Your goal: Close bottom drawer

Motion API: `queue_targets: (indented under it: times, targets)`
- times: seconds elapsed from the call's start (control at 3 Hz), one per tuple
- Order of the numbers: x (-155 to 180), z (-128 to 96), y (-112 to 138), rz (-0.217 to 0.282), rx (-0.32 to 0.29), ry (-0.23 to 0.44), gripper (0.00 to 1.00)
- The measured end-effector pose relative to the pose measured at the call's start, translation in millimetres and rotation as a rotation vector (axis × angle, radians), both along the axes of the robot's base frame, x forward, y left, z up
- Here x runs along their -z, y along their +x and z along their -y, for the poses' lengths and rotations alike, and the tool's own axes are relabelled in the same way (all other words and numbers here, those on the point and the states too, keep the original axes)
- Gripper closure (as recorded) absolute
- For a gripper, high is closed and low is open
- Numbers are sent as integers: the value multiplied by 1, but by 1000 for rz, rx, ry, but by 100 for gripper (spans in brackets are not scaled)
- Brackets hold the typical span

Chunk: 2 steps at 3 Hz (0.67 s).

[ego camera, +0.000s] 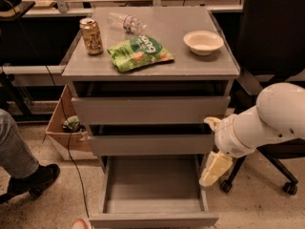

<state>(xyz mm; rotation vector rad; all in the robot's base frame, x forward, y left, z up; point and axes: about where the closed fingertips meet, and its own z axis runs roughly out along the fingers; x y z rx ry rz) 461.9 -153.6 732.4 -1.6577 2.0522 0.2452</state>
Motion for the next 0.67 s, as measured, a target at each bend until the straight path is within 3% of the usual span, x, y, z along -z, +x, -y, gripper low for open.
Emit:
queue_targets:
  times: [0.67]
  targets:
    - [81,-14,1,26,-31,57,0]
